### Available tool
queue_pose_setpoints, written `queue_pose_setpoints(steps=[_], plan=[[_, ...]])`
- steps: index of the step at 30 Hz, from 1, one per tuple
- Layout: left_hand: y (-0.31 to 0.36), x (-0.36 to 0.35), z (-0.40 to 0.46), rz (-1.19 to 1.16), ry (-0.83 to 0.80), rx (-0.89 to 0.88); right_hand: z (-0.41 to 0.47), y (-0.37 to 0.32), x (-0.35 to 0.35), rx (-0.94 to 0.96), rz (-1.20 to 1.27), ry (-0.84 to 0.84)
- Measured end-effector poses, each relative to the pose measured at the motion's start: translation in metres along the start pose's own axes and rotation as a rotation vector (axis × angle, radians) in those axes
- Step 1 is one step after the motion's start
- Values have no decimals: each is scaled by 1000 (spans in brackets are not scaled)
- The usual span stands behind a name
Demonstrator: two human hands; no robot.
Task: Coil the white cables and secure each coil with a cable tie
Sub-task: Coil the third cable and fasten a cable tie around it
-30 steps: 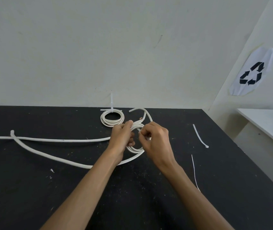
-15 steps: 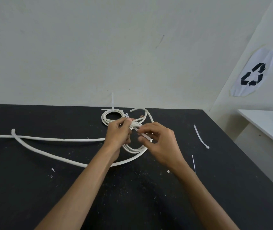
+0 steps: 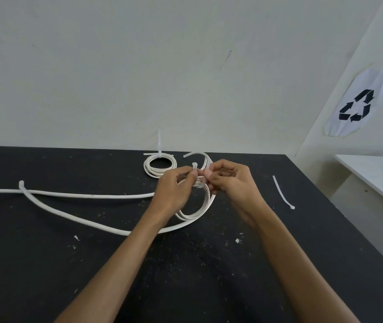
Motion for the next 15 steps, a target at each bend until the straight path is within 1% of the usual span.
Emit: queue_pose_setpoints(steps=[3, 6, 10, 15], plan=[[0, 1, 1, 27, -22, -26, 0, -3, 2, -43, 50, -58], [2, 0, 0, 4, -48, -35, 1, -5, 3, -79, 81, -87], [7, -1, -4, -34, -73, -43, 4, -2, 5, -122, 59, -99], [9, -1, -5, -1, -101, -77, 7, -2, 5, -172, 60, -68]])
Point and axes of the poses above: each hand's wrist, its own z-axis towards the middle knuckle, its own x-axis out of the back of the hand, y = z × x, the point moved 2 cm from there along z, towards the middle knuckle, and after that the axes turned 7 degrees about -z, right-handed, at the moved point
